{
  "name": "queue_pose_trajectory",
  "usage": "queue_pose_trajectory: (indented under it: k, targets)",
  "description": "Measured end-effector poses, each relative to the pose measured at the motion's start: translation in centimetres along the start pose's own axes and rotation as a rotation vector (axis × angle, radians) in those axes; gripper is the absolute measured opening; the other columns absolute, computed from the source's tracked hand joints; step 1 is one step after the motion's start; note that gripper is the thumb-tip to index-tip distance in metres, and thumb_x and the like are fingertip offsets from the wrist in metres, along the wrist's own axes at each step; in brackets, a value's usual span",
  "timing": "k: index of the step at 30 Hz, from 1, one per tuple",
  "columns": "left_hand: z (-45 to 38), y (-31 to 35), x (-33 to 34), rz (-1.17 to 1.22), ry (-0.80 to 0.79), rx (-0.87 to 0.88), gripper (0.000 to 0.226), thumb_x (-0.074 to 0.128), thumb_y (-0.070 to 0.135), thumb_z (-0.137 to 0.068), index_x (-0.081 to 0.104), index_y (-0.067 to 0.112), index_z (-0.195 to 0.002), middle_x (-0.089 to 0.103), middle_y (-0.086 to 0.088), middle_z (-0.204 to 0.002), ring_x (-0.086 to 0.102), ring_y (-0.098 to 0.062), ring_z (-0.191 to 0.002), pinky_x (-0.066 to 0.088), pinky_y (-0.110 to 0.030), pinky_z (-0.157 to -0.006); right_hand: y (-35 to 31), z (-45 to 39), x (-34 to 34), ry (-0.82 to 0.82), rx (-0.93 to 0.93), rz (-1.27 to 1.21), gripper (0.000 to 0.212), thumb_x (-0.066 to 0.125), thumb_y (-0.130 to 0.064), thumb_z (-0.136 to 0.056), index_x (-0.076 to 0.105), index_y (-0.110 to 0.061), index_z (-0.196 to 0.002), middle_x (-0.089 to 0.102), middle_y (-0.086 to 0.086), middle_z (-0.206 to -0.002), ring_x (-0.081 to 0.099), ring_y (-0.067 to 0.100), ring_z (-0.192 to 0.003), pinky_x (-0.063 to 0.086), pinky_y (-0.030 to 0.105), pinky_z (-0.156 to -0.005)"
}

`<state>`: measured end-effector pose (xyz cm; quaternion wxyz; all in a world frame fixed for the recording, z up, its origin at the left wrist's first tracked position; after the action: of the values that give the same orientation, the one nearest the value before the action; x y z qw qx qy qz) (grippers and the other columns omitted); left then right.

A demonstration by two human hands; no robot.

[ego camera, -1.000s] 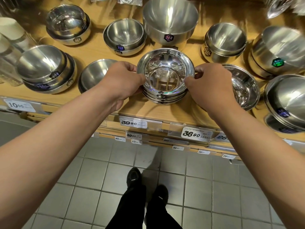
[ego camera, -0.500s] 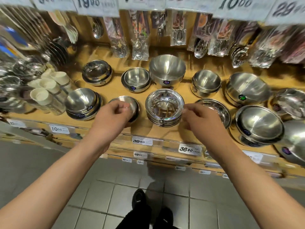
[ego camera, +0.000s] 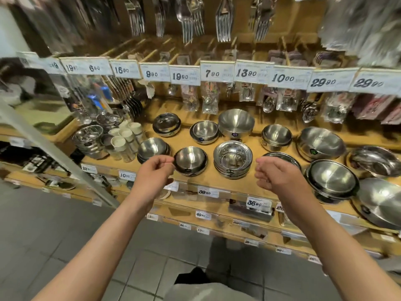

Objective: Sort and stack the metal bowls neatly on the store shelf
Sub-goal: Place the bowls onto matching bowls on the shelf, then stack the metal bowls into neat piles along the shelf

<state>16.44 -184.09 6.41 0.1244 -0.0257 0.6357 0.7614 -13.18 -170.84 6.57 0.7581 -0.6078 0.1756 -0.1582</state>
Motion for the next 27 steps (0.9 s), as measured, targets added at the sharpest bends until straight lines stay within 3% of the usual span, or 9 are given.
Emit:
queue_pose_trajectory:
  k: [4,8,11,15,20,27]
  targets:
    - [1.0,-1.2,-2.5,-0.013,0.058,-0.018,0.014,0.058,0.011,-0.098,0.068,0.021,-0.100,0.062,0.001,-0.089,0.061,-0.013,-0.083,0.055,-0.023,-0.067,0.3,0.5,1.0,-0.013,-0.018,-0.034,0.013,0.057,-0.023,-0.103,0.070,-0.024,-0.106,0.072,0.004,-0.101,0.070,0.018,-0.096,0.057,0.029,-0.077]
    - [1.8,-2.1,-4.4,-0.002,0.081,-0.052,0.014,0.057,0.009,-0.099,0.066,0.019,-0.101,0.062,-0.006,-0.094,0.062,-0.022,-0.091,0.056,-0.039,-0.087,2.1,1.1,2.9,-0.054,0.040,-0.078,0.012,0.057,-0.024,-0.103,0.066,-0.024,-0.112,0.071,0.004,-0.111,0.071,0.017,-0.100,0.059,0.026,-0.078]
    - [1.8,-2.1,-5.8,-0.004,0.118,-0.048,0.014,0.058,0.010,-0.099,0.067,0.020,-0.103,0.064,-0.005,-0.097,0.062,-0.019,-0.091,0.053,-0.033,-0.081,2.5,0.9,3.5,-0.055,0.061,-0.079,0.017,0.057,-0.024,-0.104,0.067,-0.018,-0.116,0.071,0.004,-0.111,0.071,0.017,-0.100,0.060,0.022,-0.074]
    - [1.3,-2.1,-6.8,0.011,0.140,-0.037,0.014,0.058,0.009,-0.099,0.067,0.018,-0.103,0.062,0.001,-0.086,0.062,-0.012,-0.078,0.052,-0.026,-0.071,1.4,-0.5,3.3,-0.020,0.024,-0.073,0.014,0.056,-0.023,-0.104,0.069,-0.027,-0.103,0.072,0.004,-0.104,0.070,0.021,-0.096,0.059,0.037,-0.086]
    - [-0.2,-3.2,-8.0,0.014,0.130,-0.057,0.014,0.058,0.008,-0.099,0.067,0.015,-0.107,0.062,0.001,-0.086,0.061,-0.012,-0.078,0.053,-0.027,-0.072,2.8,-1.2,4.0,-0.007,0.039,-0.077,0.014,0.059,-0.021,-0.102,0.071,-0.027,-0.103,0.074,0.005,-0.101,0.072,0.019,-0.095,0.060,0.034,-0.083]
    - [-3.9,-6.5,-9.5,0.003,0.085,-0.123,0.013,0.058,0.005,-0.099,0.067,0.014,-0.100,0.061,-0.003,-0.083,0.059,-0.016,-0.076,0.054,-0.030,-0.074,6.0,-3.2,6.8,0.056,0.186,-0.061,0.018,0.057,-0.020,-0.099,0.073,-0.023,-0.108,0.072,0.003,-0.090,0.069,0.018,-0.081,0.056,0.041,-0.081]
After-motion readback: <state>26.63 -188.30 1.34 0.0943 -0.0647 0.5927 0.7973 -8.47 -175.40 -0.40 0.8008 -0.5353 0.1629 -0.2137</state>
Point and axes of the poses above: each hand's wrist, its own z-axis away from the middle knuckle, its own x-axis out of the palm, y = z × x, the point moved 10 cm from there along -z, towards the middle knuckle
